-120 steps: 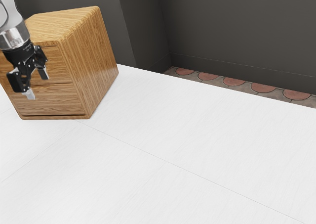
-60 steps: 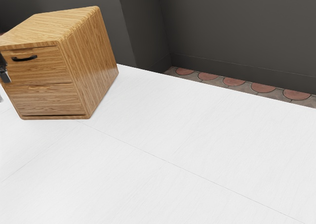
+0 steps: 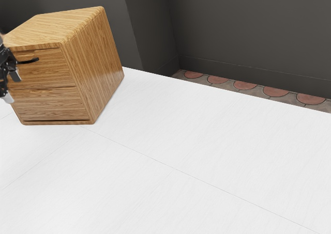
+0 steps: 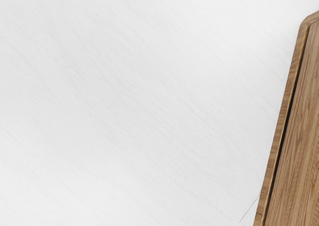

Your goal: Pull the drawer handle with one arm to open the drawer

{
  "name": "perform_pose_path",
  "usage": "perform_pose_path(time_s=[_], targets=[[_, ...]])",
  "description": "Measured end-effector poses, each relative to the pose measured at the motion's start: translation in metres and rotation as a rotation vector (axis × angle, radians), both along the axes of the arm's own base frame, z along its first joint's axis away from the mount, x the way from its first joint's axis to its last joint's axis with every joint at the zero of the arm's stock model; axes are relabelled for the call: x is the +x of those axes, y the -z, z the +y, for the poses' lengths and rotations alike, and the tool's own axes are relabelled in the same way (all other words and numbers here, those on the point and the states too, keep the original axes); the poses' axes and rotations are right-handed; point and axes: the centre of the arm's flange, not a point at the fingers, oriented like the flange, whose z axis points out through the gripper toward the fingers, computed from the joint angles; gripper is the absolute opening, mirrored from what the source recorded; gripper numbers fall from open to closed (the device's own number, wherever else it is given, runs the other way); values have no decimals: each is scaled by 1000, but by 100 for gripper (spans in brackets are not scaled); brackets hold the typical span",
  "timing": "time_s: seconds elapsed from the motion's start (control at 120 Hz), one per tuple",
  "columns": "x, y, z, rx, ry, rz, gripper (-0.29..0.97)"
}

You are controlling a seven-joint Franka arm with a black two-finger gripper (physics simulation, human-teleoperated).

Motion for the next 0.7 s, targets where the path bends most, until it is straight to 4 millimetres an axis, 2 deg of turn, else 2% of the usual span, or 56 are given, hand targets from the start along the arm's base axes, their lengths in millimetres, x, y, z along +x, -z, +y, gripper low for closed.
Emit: perform_pose_path(time_s=[0.2,0.333,0.467,0.7], targets=[[-22,0,27,3,-66,-3,68],[-30,1,37,3,-91,-4,68],[-27,3,36,8,-88,-9,68],[-11,-2,22,41,-49,-40,68]])
